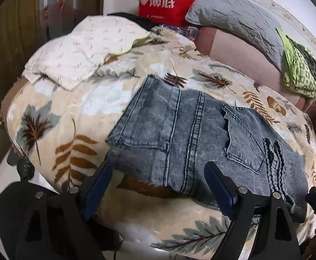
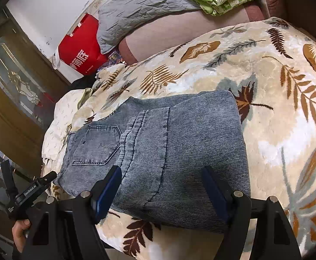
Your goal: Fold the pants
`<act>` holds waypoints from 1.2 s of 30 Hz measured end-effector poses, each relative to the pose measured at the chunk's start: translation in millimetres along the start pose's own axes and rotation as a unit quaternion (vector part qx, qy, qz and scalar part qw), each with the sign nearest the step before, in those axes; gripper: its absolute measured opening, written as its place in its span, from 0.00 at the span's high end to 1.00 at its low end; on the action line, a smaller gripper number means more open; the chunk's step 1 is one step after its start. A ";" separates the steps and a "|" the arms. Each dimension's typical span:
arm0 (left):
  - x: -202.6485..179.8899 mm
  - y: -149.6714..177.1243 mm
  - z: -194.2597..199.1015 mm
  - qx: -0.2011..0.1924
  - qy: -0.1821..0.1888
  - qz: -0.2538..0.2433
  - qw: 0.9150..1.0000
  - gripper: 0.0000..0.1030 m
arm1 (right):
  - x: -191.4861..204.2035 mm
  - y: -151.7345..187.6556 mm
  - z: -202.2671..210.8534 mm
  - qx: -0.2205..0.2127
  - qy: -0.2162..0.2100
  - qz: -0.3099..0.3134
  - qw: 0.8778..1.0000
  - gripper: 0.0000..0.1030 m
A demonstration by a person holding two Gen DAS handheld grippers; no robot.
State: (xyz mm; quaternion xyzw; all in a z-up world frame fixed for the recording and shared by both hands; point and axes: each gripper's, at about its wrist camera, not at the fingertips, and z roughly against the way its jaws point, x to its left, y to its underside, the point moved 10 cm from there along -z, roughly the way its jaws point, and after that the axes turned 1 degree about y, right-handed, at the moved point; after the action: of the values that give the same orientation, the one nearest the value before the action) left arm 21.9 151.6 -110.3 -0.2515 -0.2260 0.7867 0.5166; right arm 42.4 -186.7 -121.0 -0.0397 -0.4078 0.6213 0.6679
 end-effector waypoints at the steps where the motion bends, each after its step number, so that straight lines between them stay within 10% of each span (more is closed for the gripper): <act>1: 1.7 1.1 -0.5 0.004 0.007 0.009 1.000 0.16 | 0.5 -0.5 0.7 -0.001 0.000 0.001 1.000 0.24; 13: 21.8 15.1 -20.9 0.077 0.133 0.195 0.969 0.16 | 94.9 -9.1 -18.1 0.072 -0.124 -0.002 0.990 0.22; 23: 33.1 3.5 -44.2 0.112 0.222 0.307 0.919 0.16 | 145.6 12.6 -129.3 0.249 -0.093 0.000 0.964 0.21; 33: 26.4 -13.0 -52.7 0.100 0.236 0.308 0.916 0.20 | 159.1 8.1 -142.2 0.260 -0.075 0.003 0.963 0.14; 36: 30.4 -15.1 -54.8 0.101 0.210 0.287 0.929 0.56 | 156.4 22.1 -156.9 0.274 -0.071 0.011 0.959 0.11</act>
State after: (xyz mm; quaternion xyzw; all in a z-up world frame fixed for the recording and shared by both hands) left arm 56.6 190.5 -148.1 -0.4120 0.0502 0.8489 0.3272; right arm 101.6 24.3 -160.1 0.1847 -0.2678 0.7179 0.6154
